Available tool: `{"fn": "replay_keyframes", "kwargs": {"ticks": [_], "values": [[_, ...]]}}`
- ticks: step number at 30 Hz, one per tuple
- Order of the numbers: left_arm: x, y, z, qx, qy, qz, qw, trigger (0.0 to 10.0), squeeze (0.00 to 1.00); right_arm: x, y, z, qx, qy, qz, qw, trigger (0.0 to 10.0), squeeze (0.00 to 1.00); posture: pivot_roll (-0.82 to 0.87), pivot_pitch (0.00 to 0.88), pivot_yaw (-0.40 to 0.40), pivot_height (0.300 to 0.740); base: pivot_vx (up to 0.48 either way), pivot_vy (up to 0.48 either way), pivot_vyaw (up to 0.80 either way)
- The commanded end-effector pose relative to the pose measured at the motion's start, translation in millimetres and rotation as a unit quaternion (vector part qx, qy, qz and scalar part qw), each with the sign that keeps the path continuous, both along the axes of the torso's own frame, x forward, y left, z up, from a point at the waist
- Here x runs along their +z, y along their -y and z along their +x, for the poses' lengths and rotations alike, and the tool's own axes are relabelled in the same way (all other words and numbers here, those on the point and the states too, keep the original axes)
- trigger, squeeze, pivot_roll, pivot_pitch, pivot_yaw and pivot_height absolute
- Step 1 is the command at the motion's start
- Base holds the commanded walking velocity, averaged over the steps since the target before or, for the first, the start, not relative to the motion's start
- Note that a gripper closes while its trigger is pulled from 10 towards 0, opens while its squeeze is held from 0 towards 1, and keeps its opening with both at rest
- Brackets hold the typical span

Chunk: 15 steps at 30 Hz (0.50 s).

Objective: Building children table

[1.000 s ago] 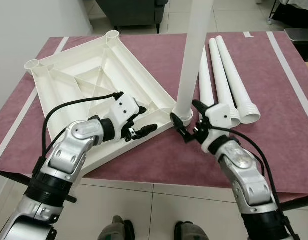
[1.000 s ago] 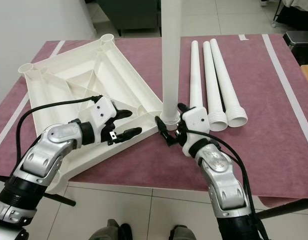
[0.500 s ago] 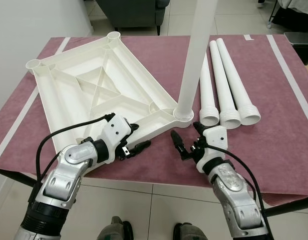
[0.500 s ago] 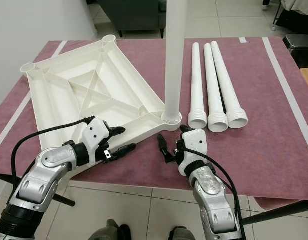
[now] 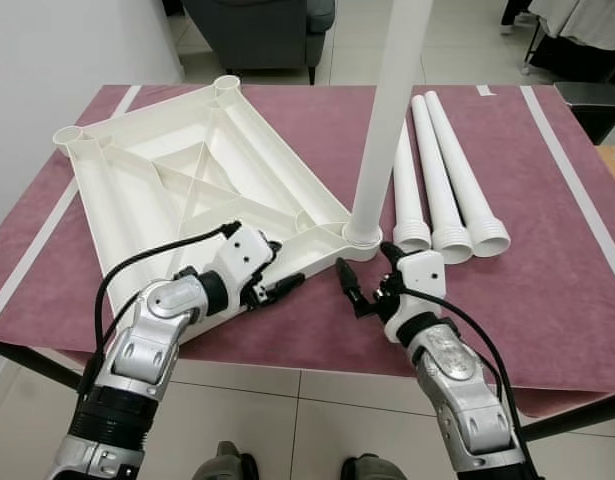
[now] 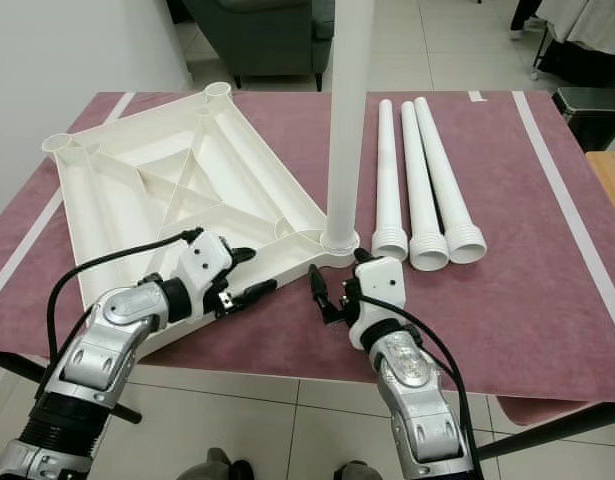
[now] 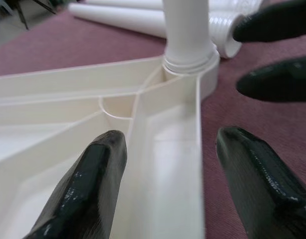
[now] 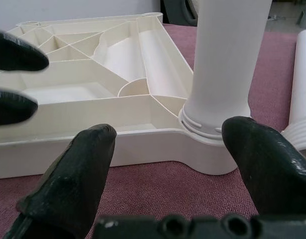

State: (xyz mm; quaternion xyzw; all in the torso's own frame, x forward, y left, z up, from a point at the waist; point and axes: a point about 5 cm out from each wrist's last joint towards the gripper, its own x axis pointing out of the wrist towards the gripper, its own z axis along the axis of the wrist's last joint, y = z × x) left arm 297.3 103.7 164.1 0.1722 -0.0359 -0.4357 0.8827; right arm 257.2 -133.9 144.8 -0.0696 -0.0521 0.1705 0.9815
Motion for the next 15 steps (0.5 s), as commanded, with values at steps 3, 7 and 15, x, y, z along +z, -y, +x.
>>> {"fn": "replay_keyframes", "kwargs": {"ticks": [3,7,15], "values": [[7.0,-19.3,12.9,0.168,0.058,-0.043,0.983,10.0,0.0,-2.7,3.3,1.4,-0.006,0.003,-0.008,1.0,10.0,0.0,-0.06,0.008,0.073,0.74,0.0,0.0,0.0],[3.0,-22.6,14.6,0.182,0.064,-0.037,0.981,10.0,0.0,-1.7,6.3,6.1,-0.013,0.008,-0.018,1.0,10.0,0.0,-0.06,0.007,0.07,0.74,0.0,0.0,0.0],[8.5,-23.3,29.2,0.212,0.078,-0.035,0.974,10.0,0.0,6.8,13.3,20.5,-0.02,0.016,-0.013,1.0,10.0,0.0,-0.05,0.004,0.044,0.74,0.0,0.0,0.0]]}}
